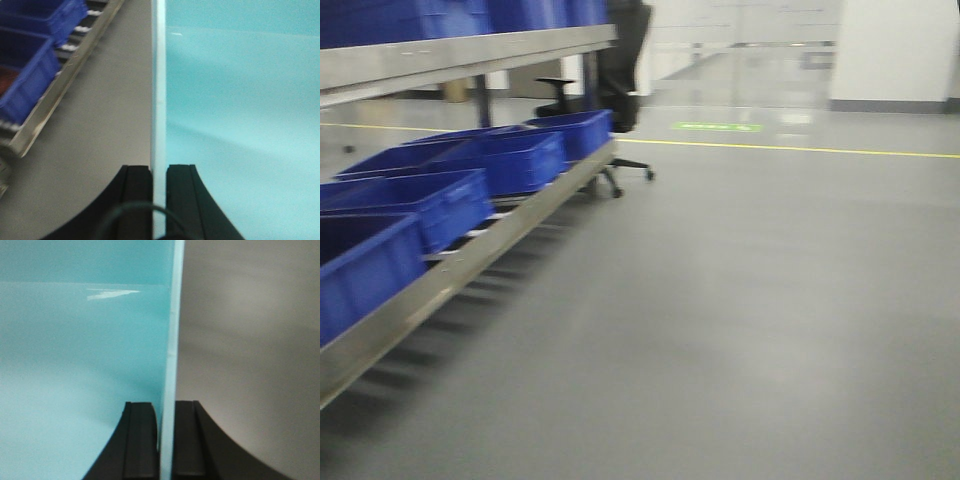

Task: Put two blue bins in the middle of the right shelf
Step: 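Carry the teal bin in both grippers while driving across the floor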

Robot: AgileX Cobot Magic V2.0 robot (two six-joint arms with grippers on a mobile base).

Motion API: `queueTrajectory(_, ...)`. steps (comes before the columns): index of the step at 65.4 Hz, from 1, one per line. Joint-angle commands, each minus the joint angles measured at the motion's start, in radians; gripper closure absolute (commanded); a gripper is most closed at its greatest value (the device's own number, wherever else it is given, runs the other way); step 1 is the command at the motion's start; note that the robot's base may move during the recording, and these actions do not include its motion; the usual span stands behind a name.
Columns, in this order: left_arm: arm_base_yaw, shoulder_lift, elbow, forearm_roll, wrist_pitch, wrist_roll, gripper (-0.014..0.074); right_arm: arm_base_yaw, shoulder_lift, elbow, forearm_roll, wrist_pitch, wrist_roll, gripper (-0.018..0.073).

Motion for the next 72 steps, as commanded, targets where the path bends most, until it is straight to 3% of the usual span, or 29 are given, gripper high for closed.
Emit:
queueTrajectory(1, -0.014, -0.017, -0.015, -0.053, -0.203, -0.016, 0.0708, 0.012, -0.014, -0.015, 0.068, -0.086, -0.005, 0.0715)
queueTrajectory(72, -0.014, -0.017, -0.015, -0.051, -0.203, -0.016, 0.0708, 0.012, -0.014, -0.015, 0.068, -0.086, -0.005, 0.0715)
